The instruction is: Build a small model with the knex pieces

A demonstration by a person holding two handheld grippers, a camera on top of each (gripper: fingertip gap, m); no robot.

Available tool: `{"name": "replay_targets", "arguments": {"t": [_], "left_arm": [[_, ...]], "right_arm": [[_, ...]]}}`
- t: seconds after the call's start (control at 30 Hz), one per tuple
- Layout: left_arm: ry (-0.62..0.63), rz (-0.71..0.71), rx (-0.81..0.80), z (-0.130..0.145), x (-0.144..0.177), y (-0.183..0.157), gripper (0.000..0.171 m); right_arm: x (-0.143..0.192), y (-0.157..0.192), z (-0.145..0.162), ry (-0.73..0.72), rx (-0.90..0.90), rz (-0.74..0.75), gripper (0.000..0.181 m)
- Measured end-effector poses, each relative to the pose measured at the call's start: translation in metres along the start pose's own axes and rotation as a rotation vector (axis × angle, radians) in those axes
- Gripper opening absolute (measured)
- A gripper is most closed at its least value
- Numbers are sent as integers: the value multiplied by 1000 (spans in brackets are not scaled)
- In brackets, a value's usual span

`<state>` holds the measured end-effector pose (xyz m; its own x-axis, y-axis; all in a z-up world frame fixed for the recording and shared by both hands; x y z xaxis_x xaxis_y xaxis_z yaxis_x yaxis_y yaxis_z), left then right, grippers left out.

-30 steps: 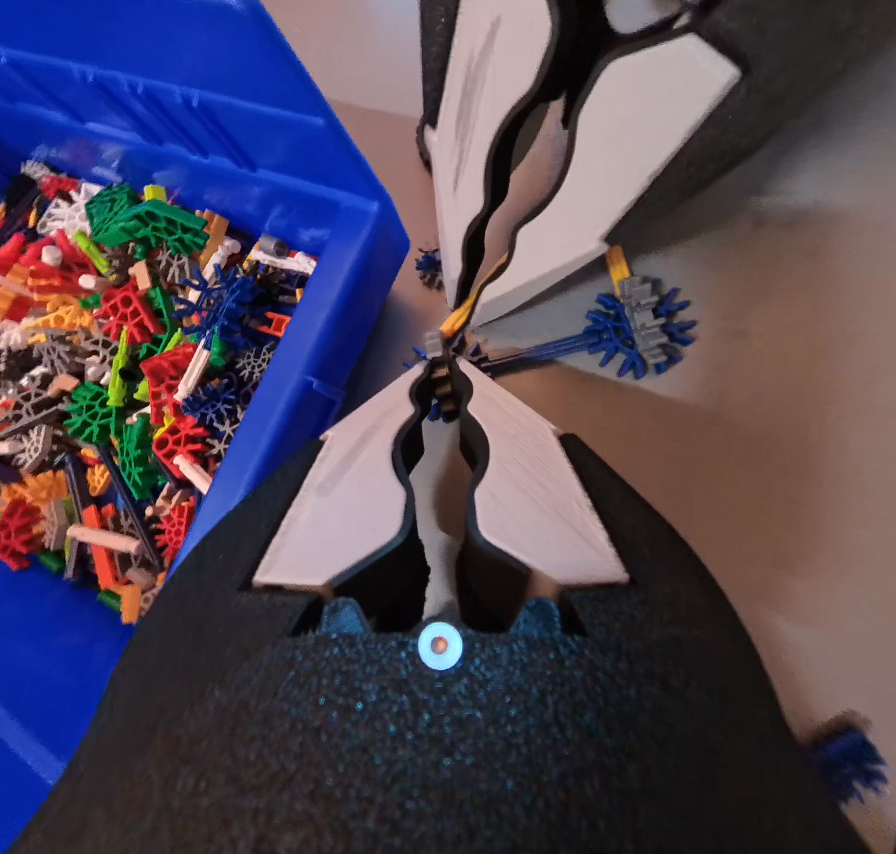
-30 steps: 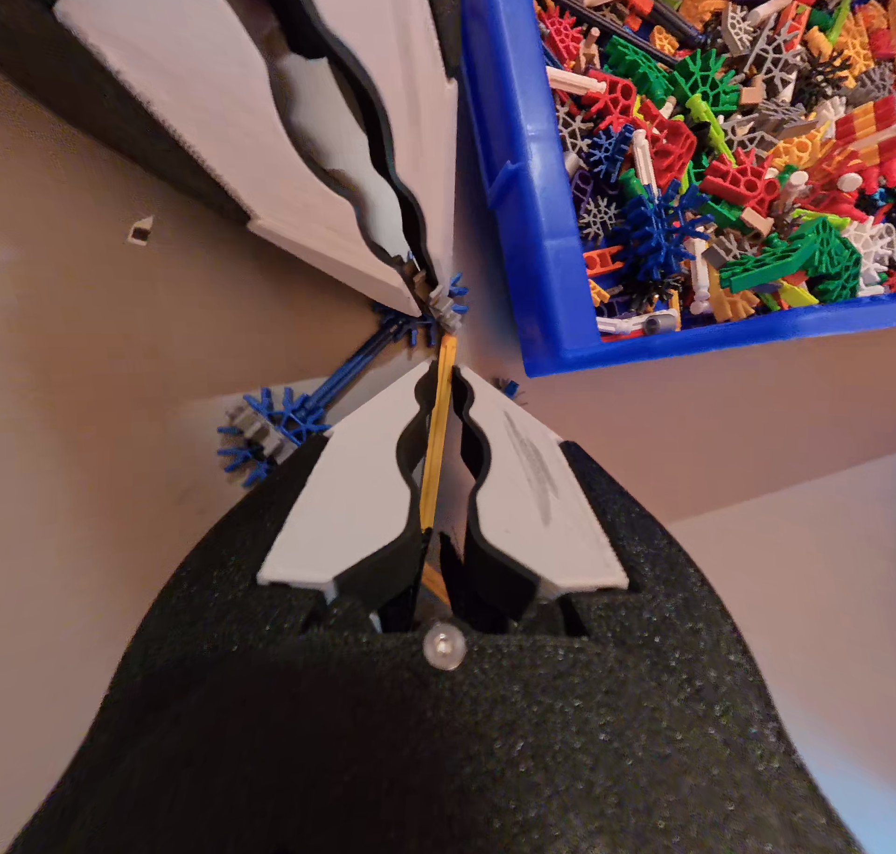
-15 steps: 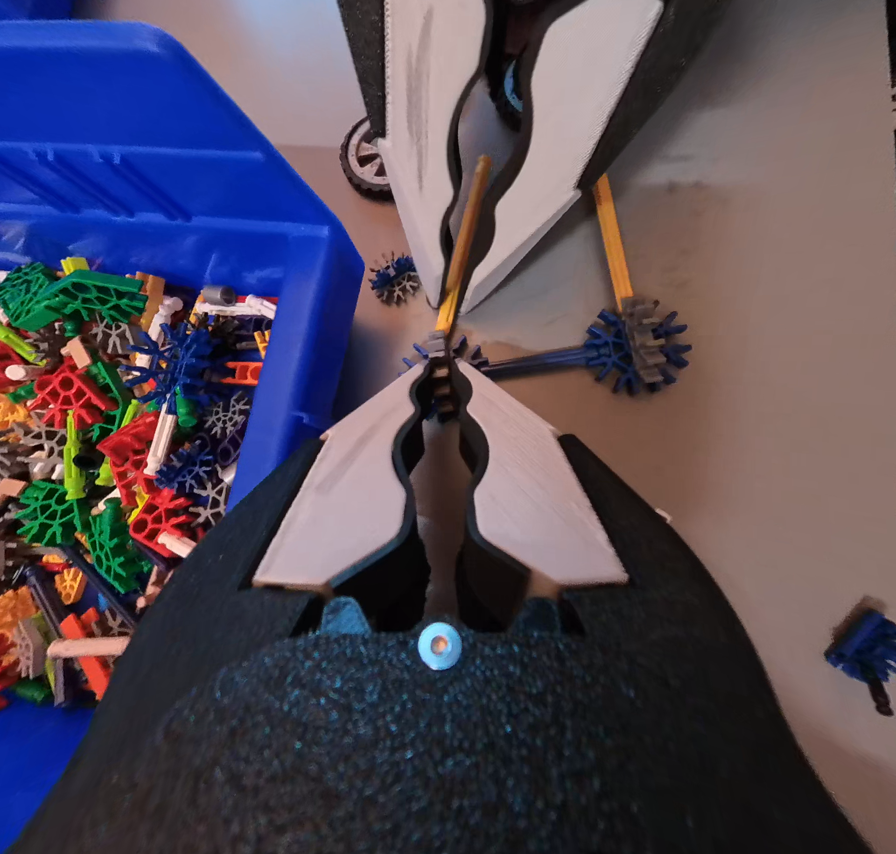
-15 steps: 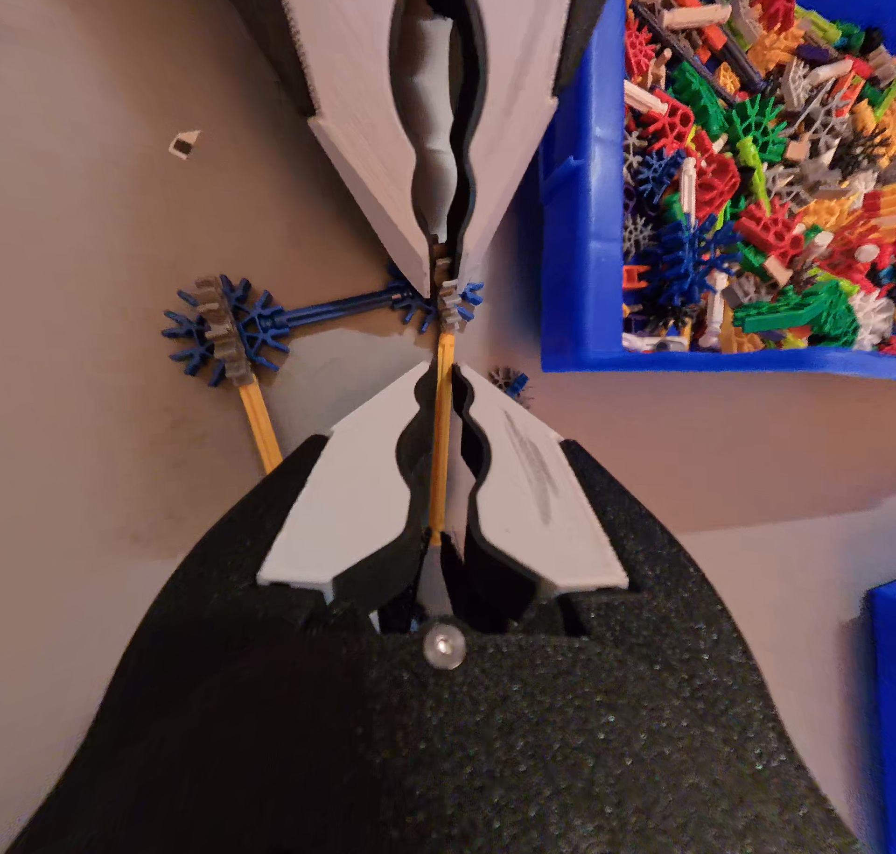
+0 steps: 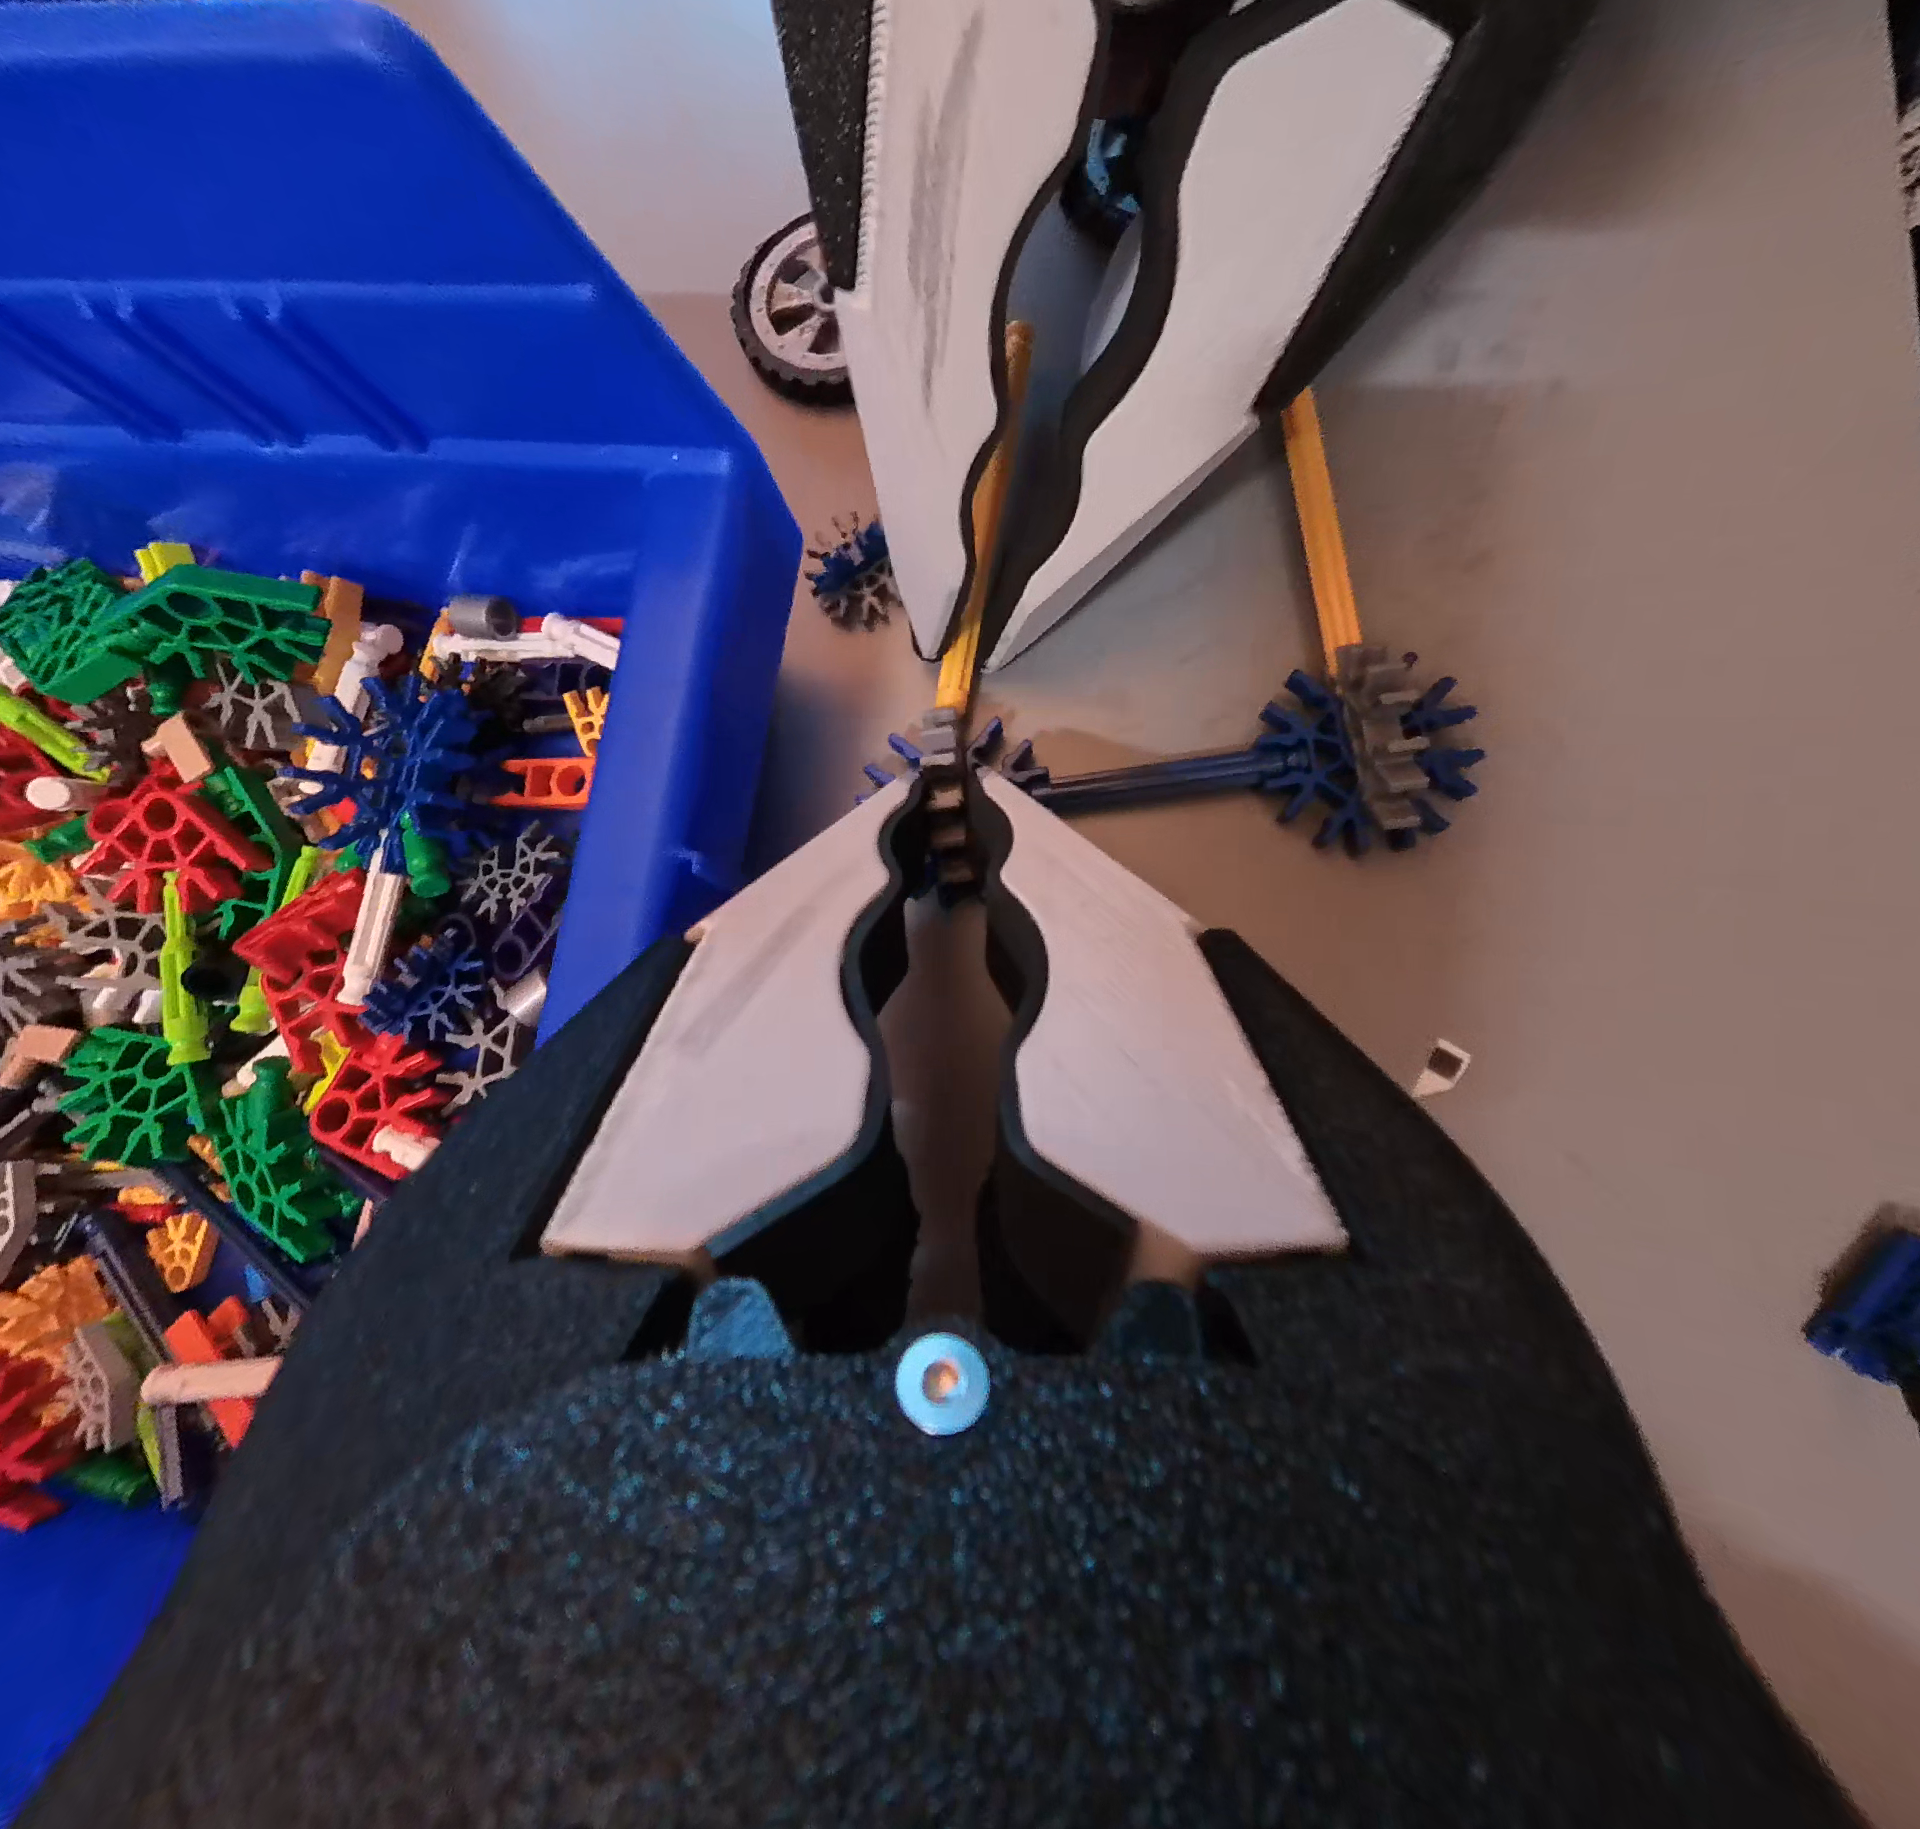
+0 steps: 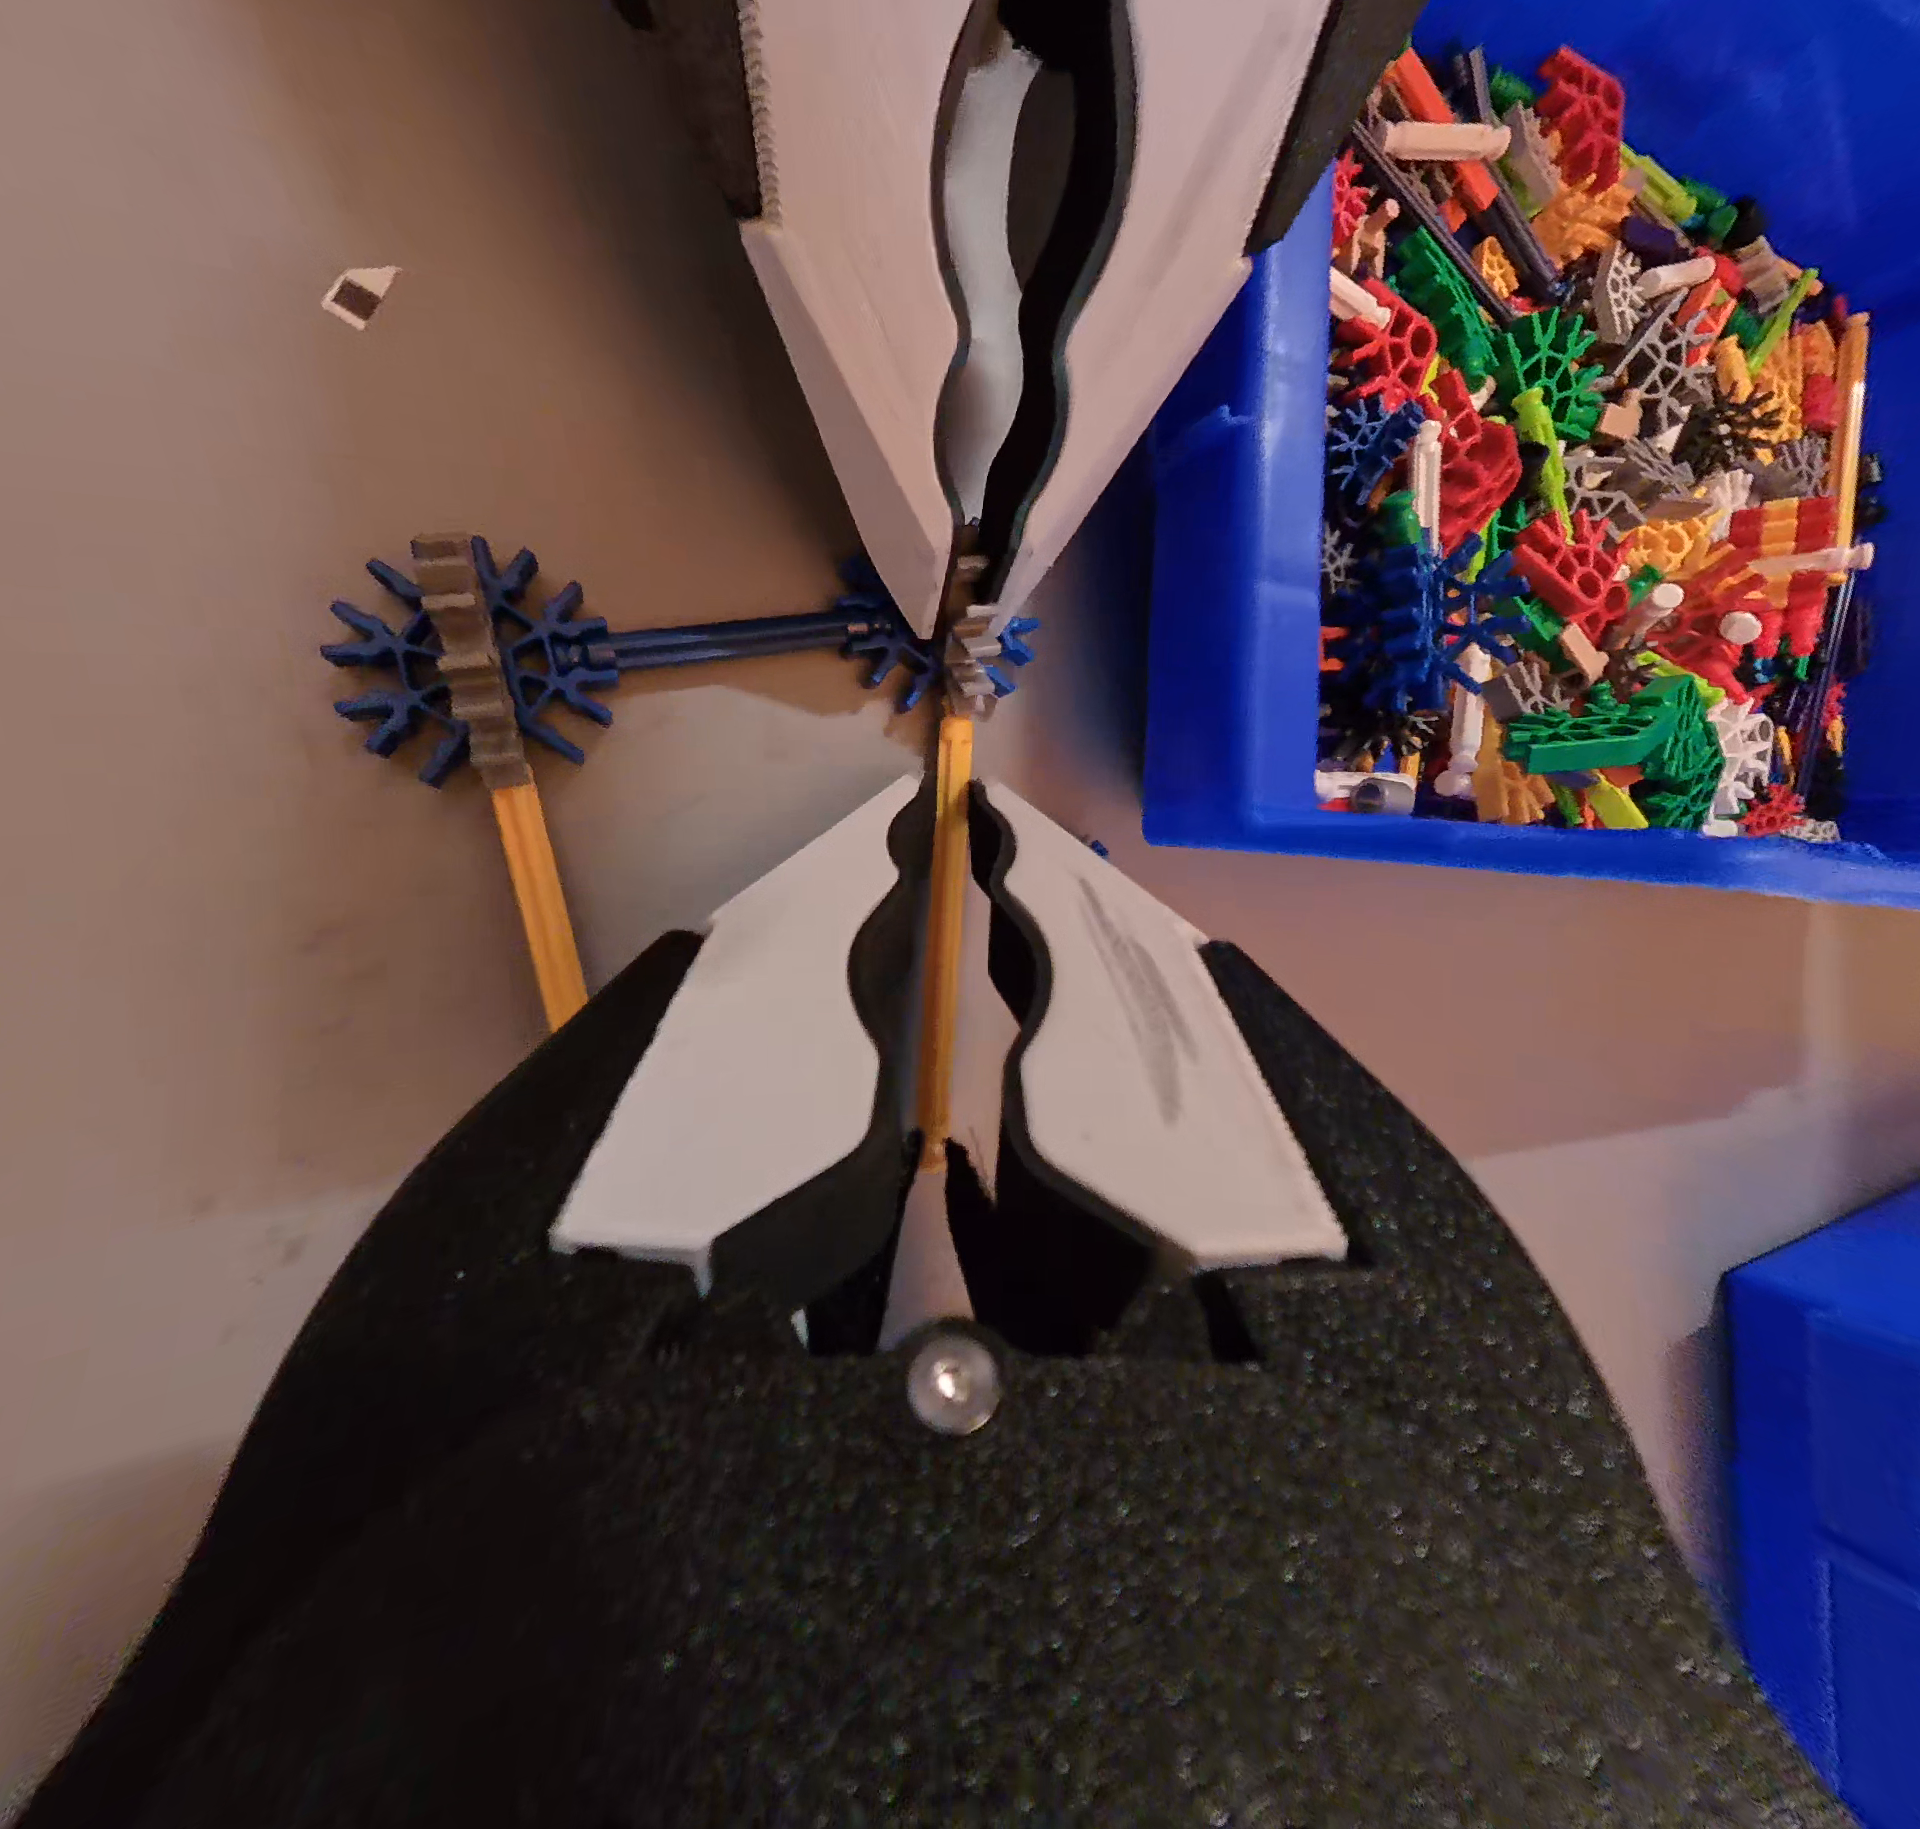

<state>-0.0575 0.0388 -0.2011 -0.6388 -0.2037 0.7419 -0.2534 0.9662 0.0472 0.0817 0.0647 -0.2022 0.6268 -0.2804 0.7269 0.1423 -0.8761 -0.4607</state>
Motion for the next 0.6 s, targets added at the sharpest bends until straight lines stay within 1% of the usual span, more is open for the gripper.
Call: {"name": "replay_targets", "arguments": {"t": [0.1, 0.27, 0.37, 0.47, 0.6], "left_arm": [[20, -22, 7, -2, -1, -1, 9], [54, -34, -7, -6, -2, -4, 8], [44, -40, 19, -5, -2, -2, 6], [36, -50, 10, -4, -2, -2, 6], [29, -35, 3, -3, -1, -1, 6]], "right_arm": [[0, 0, 0, 5, -13, 12, 4], [0, 0, 0, 5, -13, 24, 4], [3, -2, -1, -9, -16, 33, 4], [8, -2, -5, -52, -20, 22, 3], [5, -4, 0, -30, -25, 38, 4]]}}
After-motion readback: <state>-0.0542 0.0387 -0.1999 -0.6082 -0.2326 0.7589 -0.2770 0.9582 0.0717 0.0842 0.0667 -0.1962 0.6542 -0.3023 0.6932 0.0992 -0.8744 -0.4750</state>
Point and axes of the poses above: each gripper's, where its closed fingertips meet, x back along the fingers, z out of its underside, y = z × x across the jaws, the point moved 10 cm from there along x, back along the fingers, and after that the axes turned 7 degrees about z, right-handed, at the moved point
